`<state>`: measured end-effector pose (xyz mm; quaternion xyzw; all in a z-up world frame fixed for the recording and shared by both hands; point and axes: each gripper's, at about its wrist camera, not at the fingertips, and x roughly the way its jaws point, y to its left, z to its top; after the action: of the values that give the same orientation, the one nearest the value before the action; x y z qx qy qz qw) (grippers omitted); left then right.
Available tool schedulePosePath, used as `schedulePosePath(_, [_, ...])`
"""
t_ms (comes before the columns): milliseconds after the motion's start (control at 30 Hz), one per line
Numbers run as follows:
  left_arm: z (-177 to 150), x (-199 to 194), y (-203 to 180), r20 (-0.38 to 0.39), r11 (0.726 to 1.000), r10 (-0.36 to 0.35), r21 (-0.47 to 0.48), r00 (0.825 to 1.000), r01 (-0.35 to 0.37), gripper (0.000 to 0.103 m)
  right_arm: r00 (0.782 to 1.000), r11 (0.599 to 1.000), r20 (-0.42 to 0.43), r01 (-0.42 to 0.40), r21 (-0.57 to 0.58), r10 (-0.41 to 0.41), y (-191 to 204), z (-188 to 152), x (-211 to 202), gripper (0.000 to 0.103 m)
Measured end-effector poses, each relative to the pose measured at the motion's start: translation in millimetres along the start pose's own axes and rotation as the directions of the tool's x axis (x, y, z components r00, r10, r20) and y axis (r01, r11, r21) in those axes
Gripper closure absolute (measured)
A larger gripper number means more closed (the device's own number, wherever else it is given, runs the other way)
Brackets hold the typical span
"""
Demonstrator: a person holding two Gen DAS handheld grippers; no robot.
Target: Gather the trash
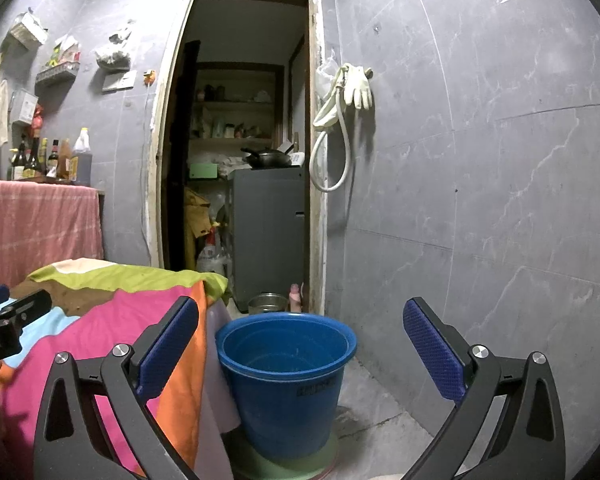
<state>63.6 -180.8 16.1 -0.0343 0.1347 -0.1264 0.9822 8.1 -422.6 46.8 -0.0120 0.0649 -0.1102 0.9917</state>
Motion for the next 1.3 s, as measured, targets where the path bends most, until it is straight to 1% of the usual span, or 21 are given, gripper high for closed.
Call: schedulePosePath(1300, [-0.8, -1.3, 2.9, 0.003, 1.0, -0.001, -0.005, 1.0, 0.001, 0.002, 1.0, 1.0, -0.001, 0.0, 0.003, 0.0, 2.9, 1.0, -0.8, 0.0])
